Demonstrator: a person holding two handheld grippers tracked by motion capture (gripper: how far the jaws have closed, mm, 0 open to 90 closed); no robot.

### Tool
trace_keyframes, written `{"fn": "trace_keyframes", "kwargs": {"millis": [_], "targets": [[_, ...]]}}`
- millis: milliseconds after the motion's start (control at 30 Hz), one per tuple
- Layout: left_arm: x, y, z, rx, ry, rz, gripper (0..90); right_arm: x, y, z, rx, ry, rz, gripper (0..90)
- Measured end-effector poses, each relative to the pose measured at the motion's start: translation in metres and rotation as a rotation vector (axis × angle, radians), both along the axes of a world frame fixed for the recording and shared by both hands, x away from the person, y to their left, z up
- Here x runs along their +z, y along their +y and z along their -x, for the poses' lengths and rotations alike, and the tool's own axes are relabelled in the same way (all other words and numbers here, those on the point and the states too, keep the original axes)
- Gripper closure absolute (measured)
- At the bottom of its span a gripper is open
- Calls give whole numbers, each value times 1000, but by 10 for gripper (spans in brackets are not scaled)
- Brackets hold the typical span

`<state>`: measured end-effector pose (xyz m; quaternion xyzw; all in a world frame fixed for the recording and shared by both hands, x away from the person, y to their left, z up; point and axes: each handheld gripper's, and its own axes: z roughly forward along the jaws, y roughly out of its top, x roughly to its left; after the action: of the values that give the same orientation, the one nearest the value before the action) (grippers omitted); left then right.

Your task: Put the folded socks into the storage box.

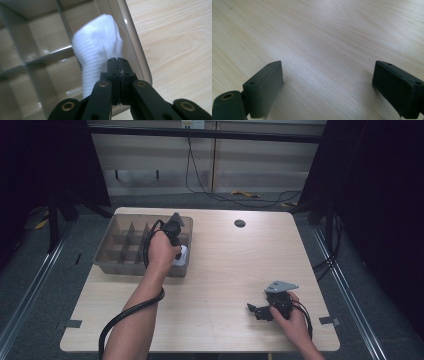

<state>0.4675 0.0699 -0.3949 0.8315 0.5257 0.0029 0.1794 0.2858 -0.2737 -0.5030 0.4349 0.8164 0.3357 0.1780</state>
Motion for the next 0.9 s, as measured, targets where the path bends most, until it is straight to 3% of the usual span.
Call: {"fn": "trace_keyframes", "kwargs": {"millis": [233, 400, 600, 800, 900], "targets": [[4, 15, -4, 34, -16, 2, 886, 0, 0, 0, 0, 0, 0, 92], [6, 22, -5, 55, -7, 5, 897, 0, 0, 0, 2, 0, 1, 92], [-9, 16, -5, 44, 8, -13, 874, 0, 0, 0, 2, 0, 2, 92], [-14, 11, -4, 27, 16, -24, 876, 0, 0, 0, 2, -1, 2, 92], [-20, 10, -3, 25, 25, -10, 878, 0, 0, 0, 2, -1, 2, 92]]}}
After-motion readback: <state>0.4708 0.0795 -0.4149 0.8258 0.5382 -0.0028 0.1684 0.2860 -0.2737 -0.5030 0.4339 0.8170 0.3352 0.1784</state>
